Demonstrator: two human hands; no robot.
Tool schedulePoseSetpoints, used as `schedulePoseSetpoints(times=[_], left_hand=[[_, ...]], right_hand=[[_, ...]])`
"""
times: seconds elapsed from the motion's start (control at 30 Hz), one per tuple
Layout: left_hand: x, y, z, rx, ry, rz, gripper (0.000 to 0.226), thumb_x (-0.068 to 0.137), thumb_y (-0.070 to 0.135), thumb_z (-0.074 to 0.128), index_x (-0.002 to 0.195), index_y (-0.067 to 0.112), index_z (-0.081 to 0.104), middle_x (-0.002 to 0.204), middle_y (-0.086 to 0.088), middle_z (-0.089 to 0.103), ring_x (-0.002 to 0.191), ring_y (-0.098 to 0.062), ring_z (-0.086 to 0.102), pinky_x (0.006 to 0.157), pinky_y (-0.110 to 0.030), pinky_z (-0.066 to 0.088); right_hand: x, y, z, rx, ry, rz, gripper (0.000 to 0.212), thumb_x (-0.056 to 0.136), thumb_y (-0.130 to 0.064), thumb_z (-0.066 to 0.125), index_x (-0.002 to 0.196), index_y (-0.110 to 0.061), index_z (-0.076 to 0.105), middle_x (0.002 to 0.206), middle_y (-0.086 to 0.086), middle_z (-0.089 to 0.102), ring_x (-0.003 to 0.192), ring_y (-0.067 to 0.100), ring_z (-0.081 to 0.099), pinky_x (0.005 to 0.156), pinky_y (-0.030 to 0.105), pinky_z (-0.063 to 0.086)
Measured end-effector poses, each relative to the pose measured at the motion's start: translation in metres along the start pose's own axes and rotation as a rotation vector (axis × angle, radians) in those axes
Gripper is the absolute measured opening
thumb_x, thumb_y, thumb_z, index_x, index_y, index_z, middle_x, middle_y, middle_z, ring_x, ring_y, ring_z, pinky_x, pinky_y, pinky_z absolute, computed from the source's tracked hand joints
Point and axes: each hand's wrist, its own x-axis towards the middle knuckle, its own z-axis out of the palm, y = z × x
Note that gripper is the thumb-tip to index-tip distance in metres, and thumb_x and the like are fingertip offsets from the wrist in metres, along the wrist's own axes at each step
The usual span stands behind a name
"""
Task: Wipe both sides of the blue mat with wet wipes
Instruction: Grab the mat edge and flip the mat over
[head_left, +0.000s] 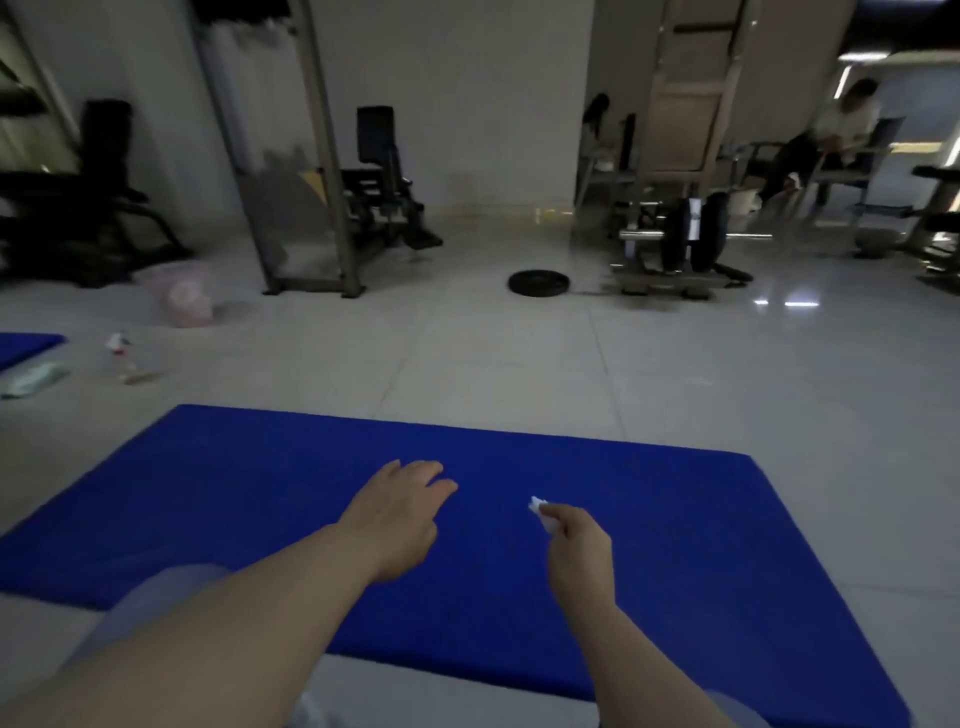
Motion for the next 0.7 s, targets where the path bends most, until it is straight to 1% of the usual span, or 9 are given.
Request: schedulePoseSetpoints(times=[0.13, 0.2, 0.27, 0.3, 0.33, 0.43, 0.6, 0.67, 0.7], left_hand=[[-0.005, -0.042, 0.004, 0.064, 0.002, -0.055, 0.056, 0.098, 0.013, 0.036, 0.152, 0.021, 0.023, 0.16, -0.003, 0.015, 0.146, -0.015, 0.013, 0.12, -0.035, -0.002], [0.001, -0.062, 0.012, 0.07, -0.011, -0.088, 0.057, 0.098, 0.012, 0.036, 0.152, 0.02, 0.023, 0.16, -0.003, 0.014, 0.146, -0.015, 0.012, 0.118, -0.035, -0.005], [0.007, -0.083, 0.019, 0.063, -0.044, -0.11, 0.059, 0.096, 0.01, 0.037, 0.152, 0.019, 0.023, 0.16, -0.005, 0.013, 0.147, -0.016, 0.01, 0.118, -0.036, -0.006], [0.009, -0.094, 0.022, 0.061, -0.059, -0.108, 0.059, 0.095, 0.008, 0.038, 0.152, 0.018, 0.024, 0.16, -0.006, 0.013, 0.147, -0.017, 0.009, 0.118, -0.036, -0.007], [0.01, -0.105, 0.026, 0.06, -0.07, -0.103, 0.059, 0.095, 0.008, 0.038, 0.152, 0.017, 0.024, 0.16, -0.007, 0.012, 0.147, -0.017, 0.008, 0.117, -0.036, -0.008], [0.015, -0.144, 0.038, 0.053, -0.067, -0.113, 0.057, 0.096, 0.008, 0.039, 0.151, 0.014, 0.027, 0.16, -0.009, 0.014, 0.147, -0.019, 0.007, 0.115, -0.035, -0.011], [0.026, -0.199, 0.068, -0.004, -0.042, -0.147, 0.055, 0.095, 0.006, 0.04, 0.149, 0.011, 0.031, 0.159, -0.011, 0.017, 0.147, -0.021, 0.009, 0.112, -0.034, -0.012], [0.033, -0.215, 0.083, -0.031, -0.07, -0.156, 0.055, 0.095, 0.007, 0.041, 0.149, 0.012, 0.031, 0.159, -0.011, 0.015, 0.147, -0.021, 0.006, 0.117, -0.037, -0.009], [0.035, -0.222, 0.09, -0.042, -0.083, -0.157, 0.055, 0.095, 0.008, 0.041, 0.149, 0.013, 0.031, 0.159, -0.01, 0.014, 0.147, -0.021, 0.006, 0.118, -0.038, -0.007]], right_hand=[[0.016, -0.006, 0.031, 0.078, -0.06, 0.093, 0.025, 0.098, -0.011, 0.046, 0.112, -0.011, 0.067, 0.073, -0.016, 0.053, 0.039, 0.006, 0.031, 0.038, 0.021, 0.03], [0.026, -0.02, 0.052, 0.071, -0.08, 0.137, 0.024, 0.097, -0.018, 0.05, 0.106, -0.004, 0.068, 0.07, -0.004, 0.059, 0.042, 0.013, 0.04, 0.039, 0.026, 0.034], [0.038, -0.037, 0.083, 0.075, -0.092, 0.151, 0.033, 0.094, -0.026, 0.055, 0.093, 0.005, 0.065, 0.071, 0.016, 0.063, 0.055, 0.029, 0.057, 0.05, 0.037, 0.046], [0.041, -0.046, 0.101, 0.068, -0.1, 0.134, 0.035, 0.093, -0.027, 0.057, 0.082, 0.005, 0.062, 0.067, 0.016, 0.062, 0.057, 0.03, 0.058, 0.05, 0.039, 0.046], [0.044, -0.054, 0.118, 0.06, -0.109, 0.113, 0.033, 0.092, -0.028, 0.058, 0.073, -0.001, 0.058, 0.06, 0.009, 0.058, 0.051, 0.024, 0.053, 0.045, 0.033, 0.041], [0.051, -0.073, 0.167, -0.024, -0.128, 0.034, 0.019, 0.09, -0.03, 0.062, 0.078, -0.017, 0.056, 0.071, -0.006, 0.059, 0.056, 0.015, 0.055, 0.045, 0.024, 0.037], [0.077, -0.068, 0.216, -0.218, -0.14, 0.028, 0.013, 0.089, -0.015, 0.059, 0.078, -0.012, 0.052, 0.069, 0.006, 0.058, 0.058, 0.024, 0.055, 0.047, 0.027, 0.037], [0.093, -0.056, 0.222, -0.277, -0.127, 0.09, 0.003, 0.088, -0.006, 0.055, 0.086, -0.008, 0.053, 0.075, 0.009, 0.057, 0.059, 0.028, 0.054, 0.05, 0.03, 0.04], [0.101, -0.049, 0.225, -0.304, -0.123, 0.125, 0.006, 0.088, -0.004, 0.053, 0.093, -0.006, 0.054, 0.08, 0.009, 0.057, 0.059, 0.029, 0.054, 0.05, 0.029, 0.04]])
